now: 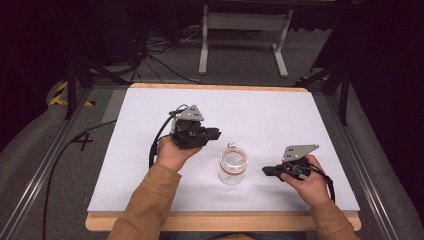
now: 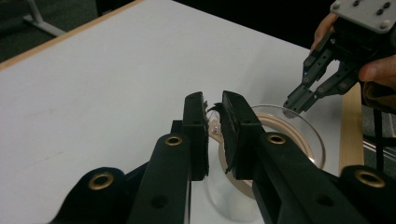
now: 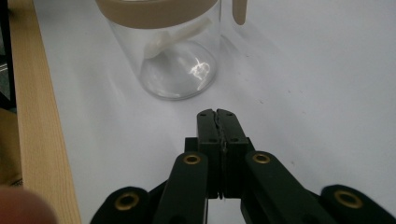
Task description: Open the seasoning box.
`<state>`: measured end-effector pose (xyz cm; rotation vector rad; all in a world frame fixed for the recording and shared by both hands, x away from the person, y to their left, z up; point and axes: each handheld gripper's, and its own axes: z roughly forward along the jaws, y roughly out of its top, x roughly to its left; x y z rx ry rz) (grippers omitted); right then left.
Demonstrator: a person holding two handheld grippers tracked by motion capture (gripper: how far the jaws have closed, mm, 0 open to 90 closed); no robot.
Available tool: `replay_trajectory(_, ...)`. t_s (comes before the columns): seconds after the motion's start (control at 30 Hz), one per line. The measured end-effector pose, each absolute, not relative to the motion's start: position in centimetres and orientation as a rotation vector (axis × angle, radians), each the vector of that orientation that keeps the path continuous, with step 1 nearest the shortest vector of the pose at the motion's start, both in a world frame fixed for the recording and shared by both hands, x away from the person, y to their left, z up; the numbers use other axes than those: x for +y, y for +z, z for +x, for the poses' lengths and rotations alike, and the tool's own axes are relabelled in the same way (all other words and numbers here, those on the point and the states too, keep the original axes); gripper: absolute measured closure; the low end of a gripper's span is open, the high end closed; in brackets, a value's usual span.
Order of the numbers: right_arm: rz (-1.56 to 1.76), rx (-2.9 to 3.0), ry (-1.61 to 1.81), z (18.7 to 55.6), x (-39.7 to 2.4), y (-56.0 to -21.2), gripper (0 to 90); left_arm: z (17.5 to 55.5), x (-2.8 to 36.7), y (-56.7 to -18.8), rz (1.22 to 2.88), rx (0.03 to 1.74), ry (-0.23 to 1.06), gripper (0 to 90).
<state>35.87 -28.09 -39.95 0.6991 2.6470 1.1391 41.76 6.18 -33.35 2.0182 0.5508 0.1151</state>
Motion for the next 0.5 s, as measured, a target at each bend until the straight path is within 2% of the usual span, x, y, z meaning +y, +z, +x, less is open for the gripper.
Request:
replay_trajectory(0.2,0.695,2.662,1.13,35.6,-27.8,-40.4,90.0,42.5,4.6,-35.0,1.999,0.56,0.049,84.0)
replay_trajectory(0.33,0.698,2.669,1.125,35.6,-27.8,-40.6,90.0,42.9,3.8,-35.9,2.013,0.563,0.048,83.9)
replay_trajectory(0.5,0.688,2.687,1.123,35.7,-27.4,-41.1,90.0,43.7,3.0,-37.3,2.004,0.615,-0.017,83.7)
